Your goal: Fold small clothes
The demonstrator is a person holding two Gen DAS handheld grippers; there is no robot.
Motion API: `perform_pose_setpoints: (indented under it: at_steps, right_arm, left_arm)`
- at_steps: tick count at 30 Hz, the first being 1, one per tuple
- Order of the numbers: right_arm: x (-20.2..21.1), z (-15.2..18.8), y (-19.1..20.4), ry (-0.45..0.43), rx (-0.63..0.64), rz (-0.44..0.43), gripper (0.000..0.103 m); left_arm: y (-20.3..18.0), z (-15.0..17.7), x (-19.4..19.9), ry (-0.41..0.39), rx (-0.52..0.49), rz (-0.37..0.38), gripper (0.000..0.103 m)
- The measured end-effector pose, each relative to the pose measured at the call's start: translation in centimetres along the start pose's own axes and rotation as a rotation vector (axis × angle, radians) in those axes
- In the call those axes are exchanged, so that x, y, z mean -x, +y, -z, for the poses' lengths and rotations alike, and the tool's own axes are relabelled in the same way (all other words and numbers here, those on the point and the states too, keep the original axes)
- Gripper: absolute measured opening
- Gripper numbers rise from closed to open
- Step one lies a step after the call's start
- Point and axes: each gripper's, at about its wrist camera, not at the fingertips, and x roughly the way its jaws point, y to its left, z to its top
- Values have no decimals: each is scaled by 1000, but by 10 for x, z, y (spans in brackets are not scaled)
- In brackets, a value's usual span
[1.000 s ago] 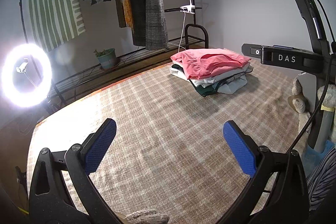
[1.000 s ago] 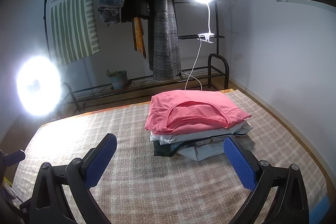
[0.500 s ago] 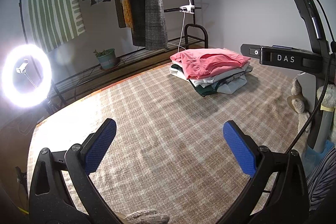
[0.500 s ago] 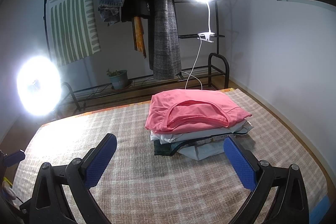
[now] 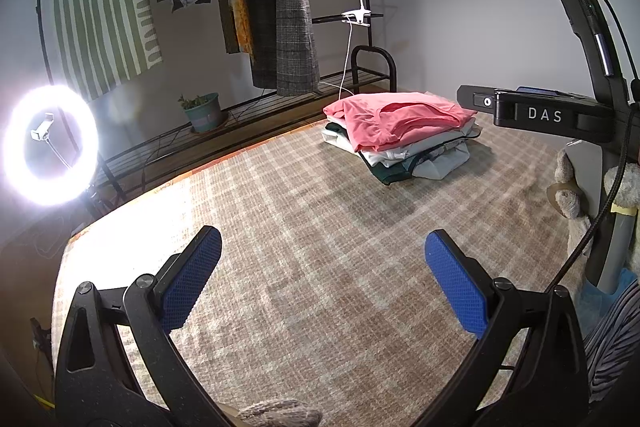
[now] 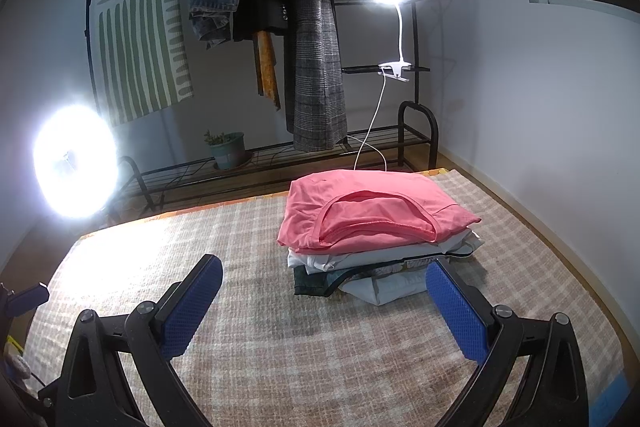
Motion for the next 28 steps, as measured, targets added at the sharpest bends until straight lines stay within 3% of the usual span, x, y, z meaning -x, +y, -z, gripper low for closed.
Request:
perform_pose_setpoints:
  at_steps: [28]
  right_arm:
    - [0,2,2,2,10,-4,103]
  left_arm:
    - [8,5,9,-18,8,-33,103]
